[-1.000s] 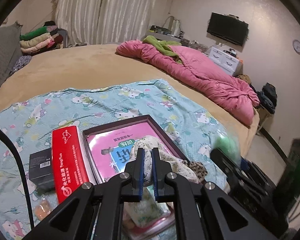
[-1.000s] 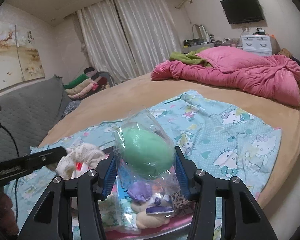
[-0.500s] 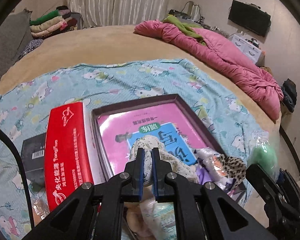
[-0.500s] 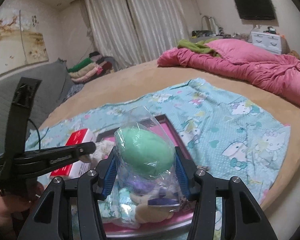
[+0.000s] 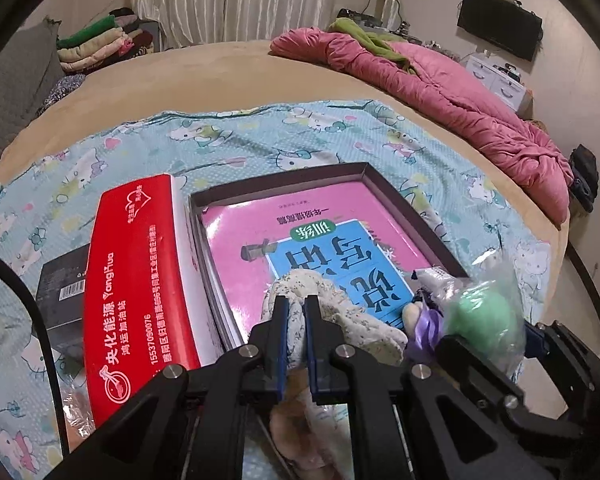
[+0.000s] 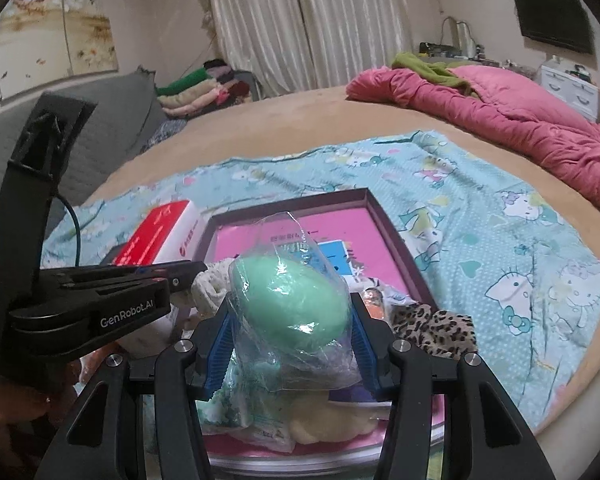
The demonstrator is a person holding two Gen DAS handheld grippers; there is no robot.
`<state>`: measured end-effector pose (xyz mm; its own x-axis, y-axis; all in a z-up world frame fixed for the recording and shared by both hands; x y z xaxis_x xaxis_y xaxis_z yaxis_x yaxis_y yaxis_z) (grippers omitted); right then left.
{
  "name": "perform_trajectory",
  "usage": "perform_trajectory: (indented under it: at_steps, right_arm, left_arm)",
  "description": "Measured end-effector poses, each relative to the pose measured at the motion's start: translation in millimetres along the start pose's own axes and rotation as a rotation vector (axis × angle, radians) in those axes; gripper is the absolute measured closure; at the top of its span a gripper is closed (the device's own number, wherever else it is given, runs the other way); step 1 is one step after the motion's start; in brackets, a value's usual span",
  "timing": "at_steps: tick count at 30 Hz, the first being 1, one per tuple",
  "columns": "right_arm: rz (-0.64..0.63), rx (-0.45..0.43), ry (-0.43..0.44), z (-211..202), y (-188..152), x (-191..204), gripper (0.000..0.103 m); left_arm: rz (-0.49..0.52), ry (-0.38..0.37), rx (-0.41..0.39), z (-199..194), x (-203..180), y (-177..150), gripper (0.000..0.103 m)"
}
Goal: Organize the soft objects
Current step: 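Carry the scrunchie over the book with the left tool while the right tool carries the ball, then open the left tool onto the book while the right tool releases the green ball there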
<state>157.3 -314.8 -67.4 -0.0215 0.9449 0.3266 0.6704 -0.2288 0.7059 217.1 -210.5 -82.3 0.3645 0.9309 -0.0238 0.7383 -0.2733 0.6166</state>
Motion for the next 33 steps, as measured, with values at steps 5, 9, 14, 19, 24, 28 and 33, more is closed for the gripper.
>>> perform_trajectory:
  at_steps: [5,9,14,19,24,28,33]
  right_arm:
    - [-0.019,0.037,-0.003,11,-8,2,0.049]
    - [-0.031,0.052,-0.009,16,-12,2,0.048]
    - [-0.038,0.056,-0.011,19,-13,5,0.048]
    - [-0.043,0.069,-0.009,23,-15,7,0.048]
    - [-0.057,0.074,0.006,24,-17,11,0.047]
    - [-0.06,0.099,0.004,30,-22,11,0.047]
    - [-0.044,0.097,0.014,30,-21,9,0.046]
  left_arm:
    - [0.005,0.006,0.005,2,1,-2,0.095]
    - [0.002,0.005,0.015,5,2,-4,0.095]
    - [0.003,0.003,0.023,6,3,-6,0.095]
    - [0.008,0.006,0.031,6,3,-6,0.095]
    - [0.017,0.007,0.045,9,1,-8,0.095]
    - [0.026,0.007,0.05,9,0,-9,0.095]
    - [0.023,-0.005,0.06,8,0,-10,0.091]
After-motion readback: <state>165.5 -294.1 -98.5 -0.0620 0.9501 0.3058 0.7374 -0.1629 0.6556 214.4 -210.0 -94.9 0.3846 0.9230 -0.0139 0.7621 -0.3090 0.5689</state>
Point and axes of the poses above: each gripper's, at about its wrist camera, not at the fingertips, and z roughly the way its jaws point, x to its left, y to its top, the point moved 8 cm from there along z, roughly the way its jaws point, and after that the axes turned 10 degrees about z, right-handed, at the moved point
